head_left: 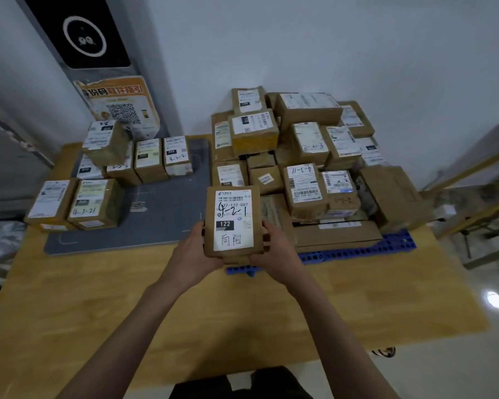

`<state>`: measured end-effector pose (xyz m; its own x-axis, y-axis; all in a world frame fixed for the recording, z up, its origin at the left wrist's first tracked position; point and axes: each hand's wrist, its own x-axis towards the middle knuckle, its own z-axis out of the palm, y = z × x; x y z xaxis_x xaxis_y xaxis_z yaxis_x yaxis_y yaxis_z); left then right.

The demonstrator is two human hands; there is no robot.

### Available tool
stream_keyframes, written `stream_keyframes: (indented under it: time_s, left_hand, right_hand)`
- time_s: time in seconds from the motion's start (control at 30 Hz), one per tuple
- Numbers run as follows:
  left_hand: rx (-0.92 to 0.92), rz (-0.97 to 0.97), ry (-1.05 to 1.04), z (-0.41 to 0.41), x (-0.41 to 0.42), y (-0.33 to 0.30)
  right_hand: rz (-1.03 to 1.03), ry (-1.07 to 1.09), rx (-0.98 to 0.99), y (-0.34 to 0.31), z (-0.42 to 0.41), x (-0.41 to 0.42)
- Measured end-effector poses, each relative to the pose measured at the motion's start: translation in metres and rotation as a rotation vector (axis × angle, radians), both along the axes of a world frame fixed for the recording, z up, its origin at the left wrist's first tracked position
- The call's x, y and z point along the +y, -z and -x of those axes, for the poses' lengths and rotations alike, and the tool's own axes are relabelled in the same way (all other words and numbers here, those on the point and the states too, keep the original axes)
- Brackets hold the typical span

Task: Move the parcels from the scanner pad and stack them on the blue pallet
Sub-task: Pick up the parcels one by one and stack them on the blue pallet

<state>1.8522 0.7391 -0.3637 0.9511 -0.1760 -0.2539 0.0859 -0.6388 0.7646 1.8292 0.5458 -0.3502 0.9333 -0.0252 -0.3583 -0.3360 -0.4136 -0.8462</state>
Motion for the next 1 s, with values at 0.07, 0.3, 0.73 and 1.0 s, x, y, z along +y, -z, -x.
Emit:
stream_keyframes:
  time_s: [0.07,0.3,0.73,1.0]
  left_hand:
    - [-0.010,0.000,-0.011,0.006,-0.018,-0.003]
    - [-0.012,-0.017,0.016,0.012,-0.068,-0.015]
    - [-0.090,-0.035,0.250,0.001,-0.160,-0.017]
    - [-0.117,-0.082,0.295,-0.014,-0.212,-0.025]
  right_hand:
    - [0.000,-0.021,0.008,-0.001,0.001,-0.018]
    - [0.066,-0.023,-0.026,-0.008,0.007,-0.066]
    - [0.247,0.194,-0.004,-0.019,0.026,-0.139]
    - [0.172,0.254,-0.026,-0.015,0.018,-0.190]
